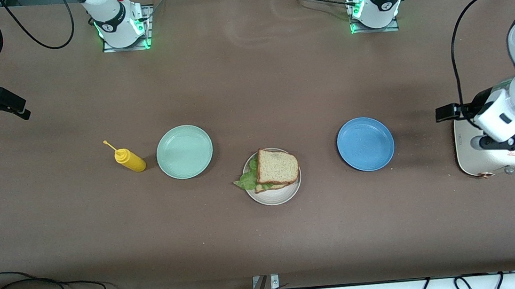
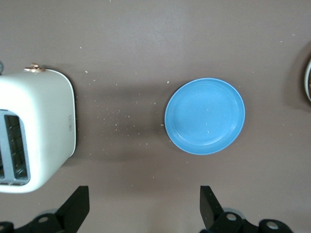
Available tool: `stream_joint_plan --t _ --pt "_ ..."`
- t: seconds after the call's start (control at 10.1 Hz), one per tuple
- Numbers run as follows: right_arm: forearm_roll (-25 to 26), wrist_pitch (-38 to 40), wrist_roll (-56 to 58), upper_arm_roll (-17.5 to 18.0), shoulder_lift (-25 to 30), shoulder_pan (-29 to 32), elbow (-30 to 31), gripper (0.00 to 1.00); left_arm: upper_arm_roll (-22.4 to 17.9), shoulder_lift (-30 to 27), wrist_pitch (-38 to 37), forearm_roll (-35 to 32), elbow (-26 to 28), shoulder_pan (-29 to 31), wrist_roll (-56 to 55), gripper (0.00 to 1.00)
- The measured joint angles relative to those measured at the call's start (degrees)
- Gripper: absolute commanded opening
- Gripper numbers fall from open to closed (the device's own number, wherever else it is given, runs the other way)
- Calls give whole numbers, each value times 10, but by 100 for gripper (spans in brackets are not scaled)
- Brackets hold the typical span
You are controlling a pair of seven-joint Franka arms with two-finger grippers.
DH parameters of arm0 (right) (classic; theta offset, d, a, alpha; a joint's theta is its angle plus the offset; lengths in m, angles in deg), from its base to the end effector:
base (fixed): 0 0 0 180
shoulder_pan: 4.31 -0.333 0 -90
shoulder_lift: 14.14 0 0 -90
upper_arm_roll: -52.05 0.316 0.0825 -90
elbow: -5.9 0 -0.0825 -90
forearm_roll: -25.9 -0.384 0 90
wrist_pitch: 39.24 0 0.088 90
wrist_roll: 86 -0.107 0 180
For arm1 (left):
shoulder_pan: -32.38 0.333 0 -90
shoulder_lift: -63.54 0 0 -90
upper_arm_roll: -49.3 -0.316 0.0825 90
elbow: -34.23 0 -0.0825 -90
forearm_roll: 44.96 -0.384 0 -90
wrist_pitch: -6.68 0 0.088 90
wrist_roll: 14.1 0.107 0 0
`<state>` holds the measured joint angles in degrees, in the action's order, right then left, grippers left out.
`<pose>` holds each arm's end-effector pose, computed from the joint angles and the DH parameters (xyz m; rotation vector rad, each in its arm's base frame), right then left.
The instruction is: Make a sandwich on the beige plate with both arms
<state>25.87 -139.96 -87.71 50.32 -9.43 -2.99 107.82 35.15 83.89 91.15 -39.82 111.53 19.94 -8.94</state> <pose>0.5412 -0.0294 0.5869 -3.1351 0.1304 -0.0961 0.6387 -0.0161 0.5123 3.1047 -0.1001 -0.3416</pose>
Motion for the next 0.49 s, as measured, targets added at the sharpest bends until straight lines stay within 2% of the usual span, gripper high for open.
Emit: stream_joint_plan --t 0.49 --pt "0 1 1 0 -6 -3 0 100 3 -58 -26 -4 -3 9 -5 100"
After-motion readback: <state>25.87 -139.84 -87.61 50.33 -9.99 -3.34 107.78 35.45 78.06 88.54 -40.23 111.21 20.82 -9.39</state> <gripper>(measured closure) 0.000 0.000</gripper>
